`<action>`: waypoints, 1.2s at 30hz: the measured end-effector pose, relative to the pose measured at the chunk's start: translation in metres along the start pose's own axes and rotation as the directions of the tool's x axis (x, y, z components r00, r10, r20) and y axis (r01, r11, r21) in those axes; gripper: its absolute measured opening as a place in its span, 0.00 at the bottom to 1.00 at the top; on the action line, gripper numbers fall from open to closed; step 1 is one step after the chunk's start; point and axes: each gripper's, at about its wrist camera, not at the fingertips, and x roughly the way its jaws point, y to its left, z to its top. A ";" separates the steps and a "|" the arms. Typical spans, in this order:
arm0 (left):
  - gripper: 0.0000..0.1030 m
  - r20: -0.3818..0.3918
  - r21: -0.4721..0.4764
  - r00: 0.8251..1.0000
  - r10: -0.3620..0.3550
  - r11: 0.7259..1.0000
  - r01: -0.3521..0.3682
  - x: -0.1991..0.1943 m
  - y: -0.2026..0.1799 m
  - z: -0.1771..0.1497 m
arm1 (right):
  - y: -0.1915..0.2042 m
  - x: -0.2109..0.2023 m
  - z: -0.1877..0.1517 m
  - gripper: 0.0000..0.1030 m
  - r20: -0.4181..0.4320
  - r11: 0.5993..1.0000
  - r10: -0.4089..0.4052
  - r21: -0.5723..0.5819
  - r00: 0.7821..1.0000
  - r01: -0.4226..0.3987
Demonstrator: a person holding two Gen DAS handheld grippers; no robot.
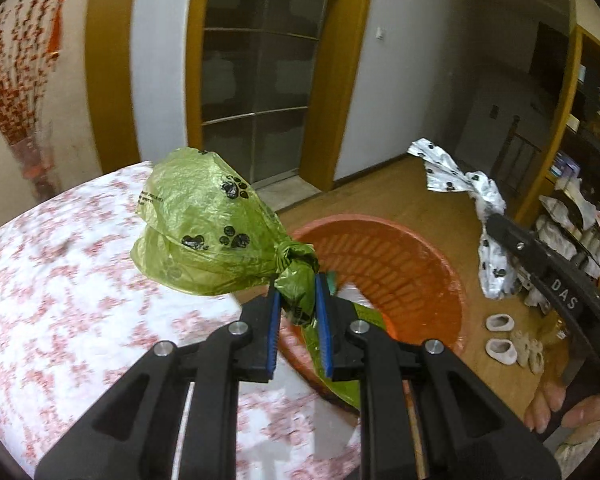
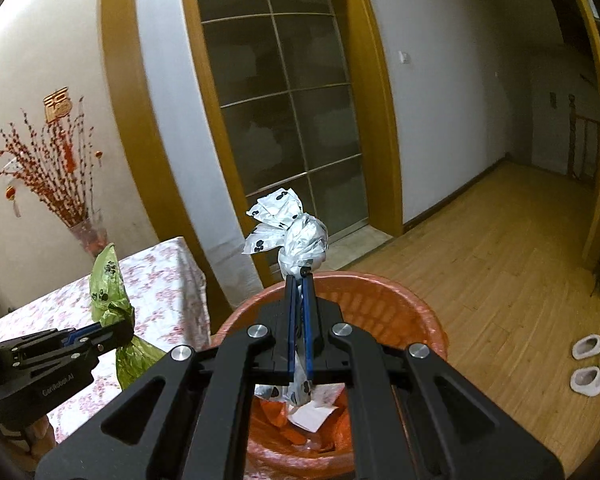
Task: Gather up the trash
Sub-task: 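Carry the lime-green and patterned bags over the orange basket, then open both tools to drop the bags into the basket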
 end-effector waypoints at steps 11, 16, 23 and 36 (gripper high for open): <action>0.17 -0.029 0.077 0.996 -0.079 0.994 0.081 0.036 -0.033 0.009 | -0.023 0.011 0.002 0.04 0.007 0.998 -0.031 0.047 0.999 0.031; 0.18 -0.053 0.099 0.994 -0.097 0.990 0.102 0.051 -0.040 0.009 | -0.030 0.018 0.002 0.04 0.000 0.997 -0.028 0.065 1.000 0.028; 0.36 -0.098 0.090 0.992 -0.084 0.992 0.093 0.077 -0.041 0.007 | -0.030 0.031 -0.002 0.13 -0.032 0.997 -0.011 0.072 0.999 0.013; 0.55 -0.093 0.024 0.995 0.034 0.999 -0.031 0.063 -0.004 -0.017 | -0.039 0.013 -0.009 0.69 -0.027 0.995 -0.041 0.093 0.999 0.043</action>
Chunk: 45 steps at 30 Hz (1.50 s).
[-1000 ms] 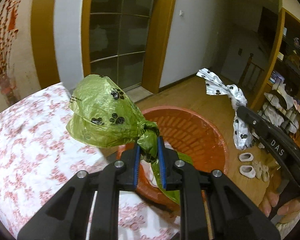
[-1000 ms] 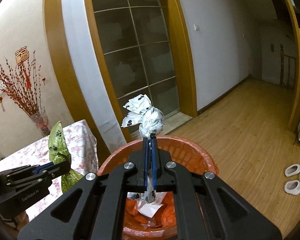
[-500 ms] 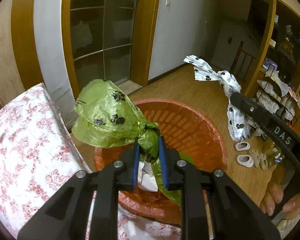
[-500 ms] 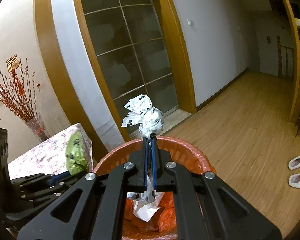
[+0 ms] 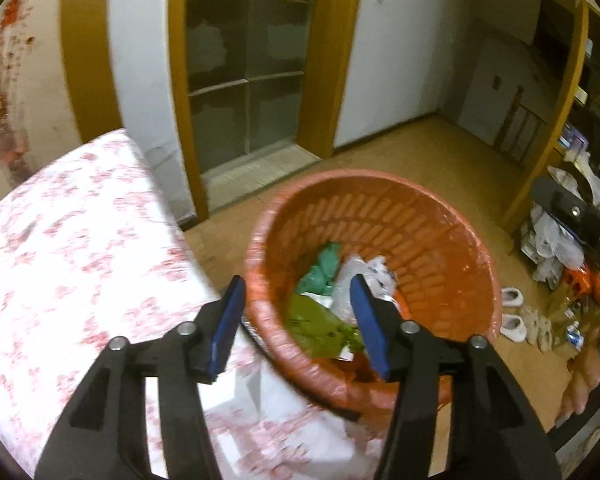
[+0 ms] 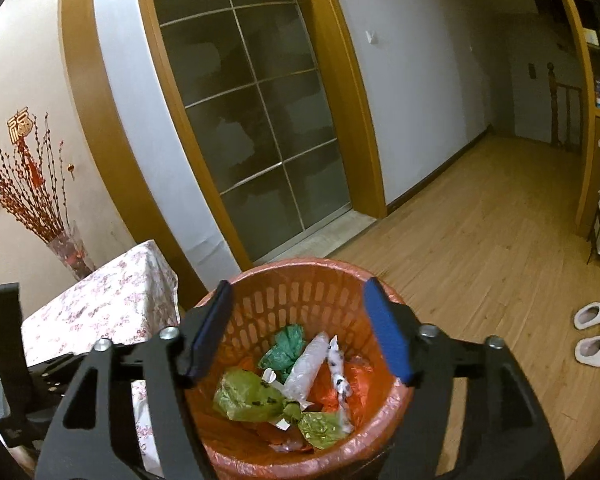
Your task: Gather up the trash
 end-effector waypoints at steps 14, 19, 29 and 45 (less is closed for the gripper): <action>0.91 0.176 -0.137 0.960 0.220 0.971 -0.197 -0.129 0.043 -0.055 | 0.050 -0.073 -0.024 0.98 0.053 0.989 -0.029 -0.144 0.998 0.036; 0.96 0.204 -0.168 0.930 0.304 0.947 -0.273 -0.164 0.044 -0.080 | 0.069 -0.097 -0.044 0.98 0.096 0.976 -0.054 -0.204 0.994 0.073; 0.96 0.272 -0.272 0.870 0.412 0.900 -0.341 -0.224 0.045 -0.123 | 0.085 -0.134 -0.075 0.98 0.121 0.953 -0.100 -0.275 0.987 0.131; 0.96 0.300 -0.307 0.826 0.477 0.868 -0.390 -0.252 0.040 -0.165 | 0.092 -0.154 -0.101 0.98 0.114 0.951 -0.090 -0.286 0.989 0.120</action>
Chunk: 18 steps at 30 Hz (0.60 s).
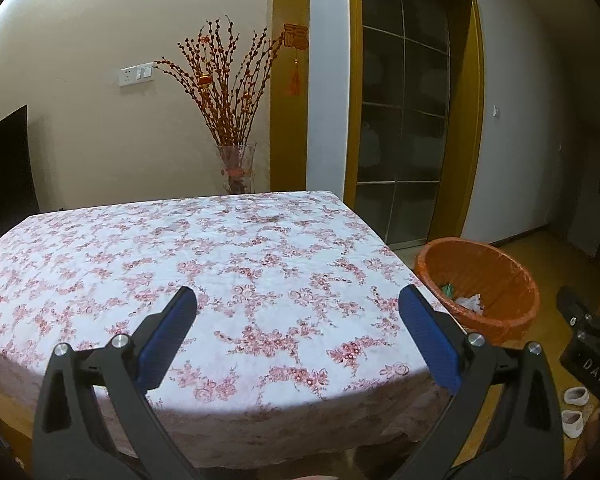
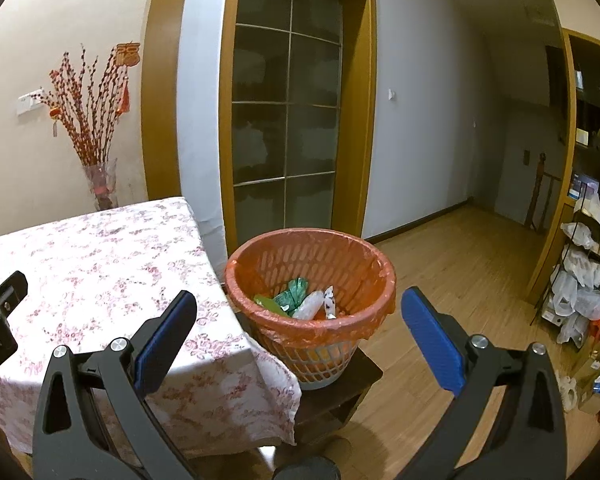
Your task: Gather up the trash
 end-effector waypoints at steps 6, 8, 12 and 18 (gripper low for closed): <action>0.96 -0.007 0.001 1.000 0.006 1.000 -0.006 -0.001 0.000 -0.005 | 0.005 -0.002 -0.007 0.98 -0.011 1.000 -0.013 -0.007 1.000 0.013; 0.96 -0.008 0.003 1.000 0.011 1.000 -0.011 -0.001 0.000 -0.008 | 0.004 -0.001 -0.009 0.98 -0.018 1.000 -0.014 -0.004 1.000 0.013; 0.96 -0.013 0.004 1.000 0.017 1.000 -0.017 -0.001 0.000 -0.012 | 0.004 0.000 -0.015 0.98 -0.025 1.000 -0.021 -0.007 0.999 0.021; 0.96 -0.027 0.006 0.999 0.027 1.000 -0.027 0.002 -0.001 -0.017 | 0.005 0.003 -0.022 0.98 -0.039 1.000 -0.027 -0.014 0.999 0.027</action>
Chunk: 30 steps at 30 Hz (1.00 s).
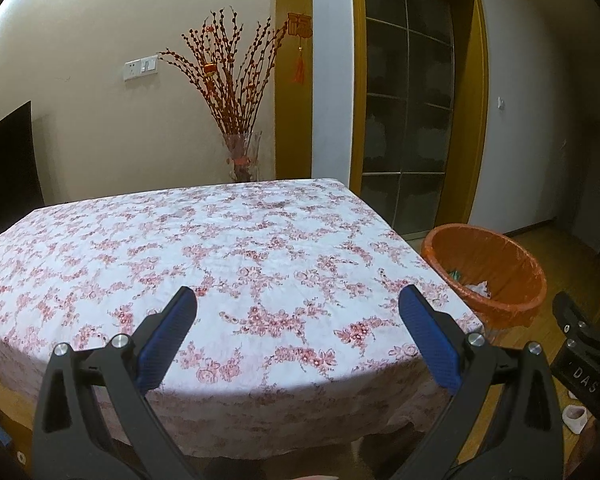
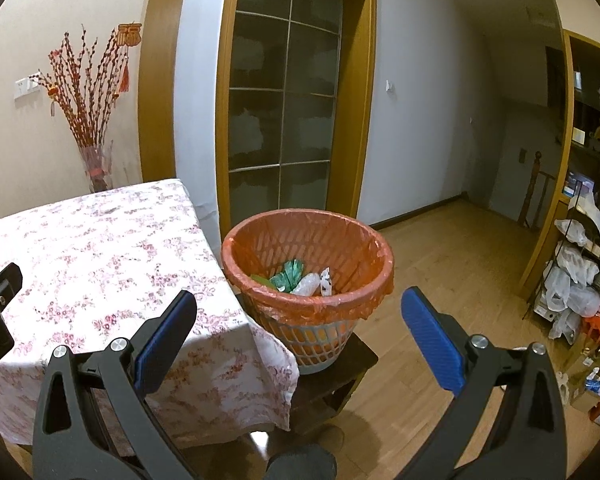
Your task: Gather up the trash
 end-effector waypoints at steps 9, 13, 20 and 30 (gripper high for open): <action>0.96 0.007 0.000 1.000 0.023 1.000 -0.023 0.000 0.001 -0.005 | 0.000 0.000 -0.002 0.98 0.001 1.000 -0.011 -0.006 1.000 0.011; 0.96 0.009 0.002 0.999 0.035 0.999 -0.035 0.001 0.001 -0.006 | 0.002 0.000 -0.004 0.98 0.004 1.000 -0.016 -0.007 1.000 0.016; 0.96 0.005 0.000 0.999 0.045 0.999 -0.045 0.001 0.001 -0.008 | 0.002 0.002 -0.005 0.98 -0.003 1.000 -0.021 -0.010 1.000 0.021; 0.96 0.000 -0.004 0.999 0.045 0.999 -0.045 -0.001 0.002 -0.009 | 0.002 0.002 -0.006 0.98 -0.009 1.000 -0.018 -0.009 1.000 0.018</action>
